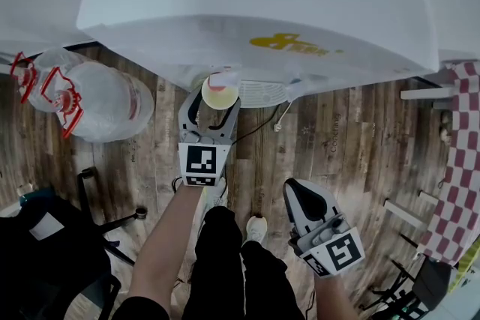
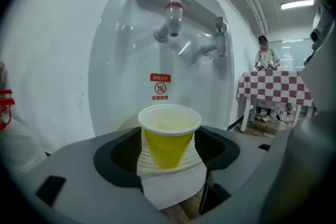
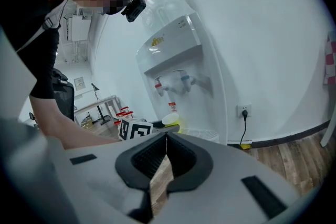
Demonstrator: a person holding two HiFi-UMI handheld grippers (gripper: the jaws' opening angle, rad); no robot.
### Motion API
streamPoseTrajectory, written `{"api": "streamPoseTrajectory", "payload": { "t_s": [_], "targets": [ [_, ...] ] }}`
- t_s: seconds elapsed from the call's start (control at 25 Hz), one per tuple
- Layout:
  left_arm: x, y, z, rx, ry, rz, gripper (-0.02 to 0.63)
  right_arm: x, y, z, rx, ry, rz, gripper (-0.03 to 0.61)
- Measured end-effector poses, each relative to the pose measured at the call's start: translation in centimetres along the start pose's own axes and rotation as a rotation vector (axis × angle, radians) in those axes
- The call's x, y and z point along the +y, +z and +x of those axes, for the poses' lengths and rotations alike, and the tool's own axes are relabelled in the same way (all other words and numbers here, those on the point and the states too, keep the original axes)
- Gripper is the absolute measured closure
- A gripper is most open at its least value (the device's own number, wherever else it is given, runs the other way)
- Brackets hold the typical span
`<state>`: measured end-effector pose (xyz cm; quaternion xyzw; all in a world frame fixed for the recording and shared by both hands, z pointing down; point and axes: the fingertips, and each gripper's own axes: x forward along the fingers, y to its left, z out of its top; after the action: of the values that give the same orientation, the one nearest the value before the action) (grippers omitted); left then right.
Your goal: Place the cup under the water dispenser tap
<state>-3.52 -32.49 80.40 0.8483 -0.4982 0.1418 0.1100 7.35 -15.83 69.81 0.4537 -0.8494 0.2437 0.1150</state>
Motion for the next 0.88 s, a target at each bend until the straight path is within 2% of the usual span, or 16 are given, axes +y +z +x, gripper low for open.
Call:
{"api": "streamPoseTrajectory", "payload": {
  "t_s": [0.28, 0.52, 0.88],
  "targets": [
    [0.0, -0.6, -0.5, 0.040, 0.002, 0.019, 0.272, 0.2, 0.4, 0.0, -0.001, 0.003, 0.000, 0.557],
    [-0.3, -0.4, -2.2, 0.078, 0.003, 0.021, 0.269, 1.2, 1.2, -0.5, 0.000, 0.020, -0.005, 0.557],
    [-1.8, 3.5, -6.7, 0.113, 0.007, 0.026, 0.273, 3.0, 4.0, -2.8, -0.019, 0.035, -0.004, 0.557]
  ]
}}
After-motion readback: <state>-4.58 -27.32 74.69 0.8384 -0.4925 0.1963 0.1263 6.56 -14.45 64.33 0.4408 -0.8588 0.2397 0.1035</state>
